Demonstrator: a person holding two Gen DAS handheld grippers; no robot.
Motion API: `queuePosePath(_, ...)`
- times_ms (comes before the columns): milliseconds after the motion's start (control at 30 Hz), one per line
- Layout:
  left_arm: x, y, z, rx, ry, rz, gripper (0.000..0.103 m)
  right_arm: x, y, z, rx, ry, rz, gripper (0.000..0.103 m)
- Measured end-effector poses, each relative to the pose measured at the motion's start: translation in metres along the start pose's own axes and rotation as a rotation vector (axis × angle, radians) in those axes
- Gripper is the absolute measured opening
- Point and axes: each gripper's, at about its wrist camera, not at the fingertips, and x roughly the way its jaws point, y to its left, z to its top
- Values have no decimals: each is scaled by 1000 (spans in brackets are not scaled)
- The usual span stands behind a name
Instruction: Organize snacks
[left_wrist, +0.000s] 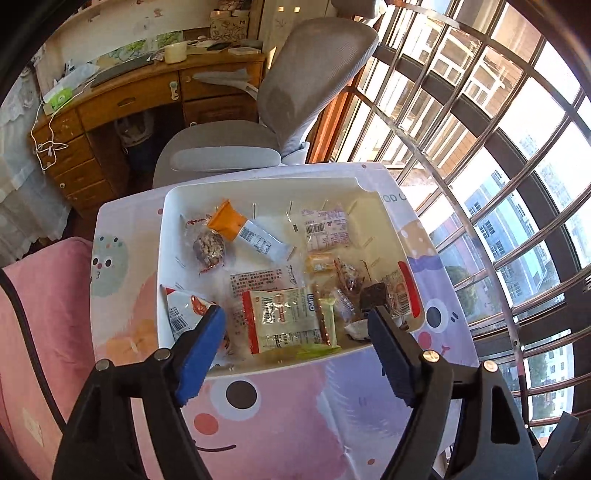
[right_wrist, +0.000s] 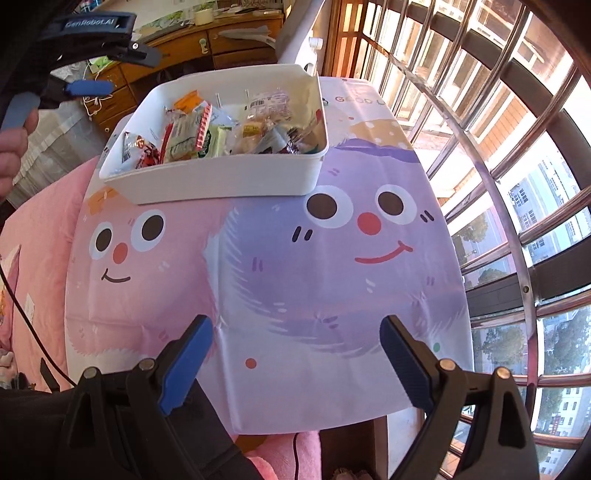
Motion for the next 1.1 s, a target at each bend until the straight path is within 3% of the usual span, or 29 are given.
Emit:
queuePosePath(267, -27, -12, -32, -47, -21, 59, 80, -13, -18, 5, -76, -64, 70, 93)
queuePosePath(367, -37, -20, -51, -73, -13, 48, 80, -21, -27, 6, -88, -86, 115, 93)
queuePosePath(533, -57, -47, -95, -69, -17, 117, 80, -33, -39, 5, -129, -78, 180, 93)
queuePosePath(733, -84, -81, -138, -54, -15, 104, 80, -69, -51, -5, -193, -130, 220, 93)
queuePosePath(1100, -135, -125, -159, -25, -123, 188, 86, -118, -70, -14, -157, -126, 327, 93)
